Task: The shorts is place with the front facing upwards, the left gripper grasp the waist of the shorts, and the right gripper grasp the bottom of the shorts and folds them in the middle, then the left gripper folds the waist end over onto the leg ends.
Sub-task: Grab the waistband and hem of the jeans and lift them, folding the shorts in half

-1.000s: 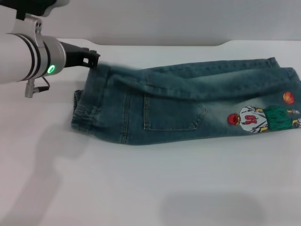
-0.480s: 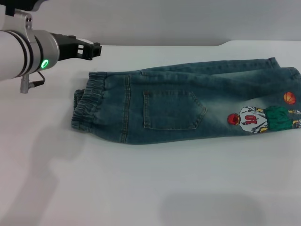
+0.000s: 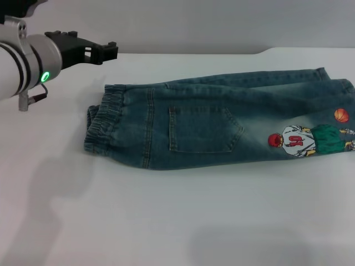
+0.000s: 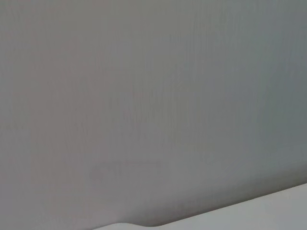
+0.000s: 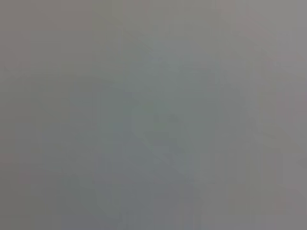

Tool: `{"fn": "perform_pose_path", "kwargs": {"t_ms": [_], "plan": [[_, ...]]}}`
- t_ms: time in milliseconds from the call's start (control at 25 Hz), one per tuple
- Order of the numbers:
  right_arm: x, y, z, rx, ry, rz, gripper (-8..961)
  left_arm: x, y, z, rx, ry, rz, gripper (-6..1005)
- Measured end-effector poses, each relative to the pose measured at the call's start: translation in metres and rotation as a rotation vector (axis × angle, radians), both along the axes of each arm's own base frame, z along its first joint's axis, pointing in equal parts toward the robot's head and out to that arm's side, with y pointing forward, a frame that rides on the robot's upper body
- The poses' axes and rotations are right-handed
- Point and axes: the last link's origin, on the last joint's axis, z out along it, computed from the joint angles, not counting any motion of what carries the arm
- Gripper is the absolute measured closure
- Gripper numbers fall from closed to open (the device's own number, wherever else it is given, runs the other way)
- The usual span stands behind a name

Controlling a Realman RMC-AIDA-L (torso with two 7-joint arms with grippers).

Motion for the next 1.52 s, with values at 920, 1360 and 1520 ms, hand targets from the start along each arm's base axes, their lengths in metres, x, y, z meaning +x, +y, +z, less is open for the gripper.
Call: {"fn": "perform_pose_path", "kwargs": {"t_ms": [920, 1360, 1520], "plan": [[0.011, -0.001, -0.094, -0.139, 0.003, 0.094, 851, 0.001, -0.029, -0.004, -0.308, 0.179, 0.230, 154], [0.014, -0.005, -0.111, -0.171, -0.006, 0.117, 955, 0.008, -0.032, -0.014, -0.431, 0.262, 0.284, 159], [0.015, -0.008, -0.115, -0.181, -0.002, 0.118, 955, 0.009, -0.031, -0.018, -0.448, 0.264, 0.291, 160]]}}
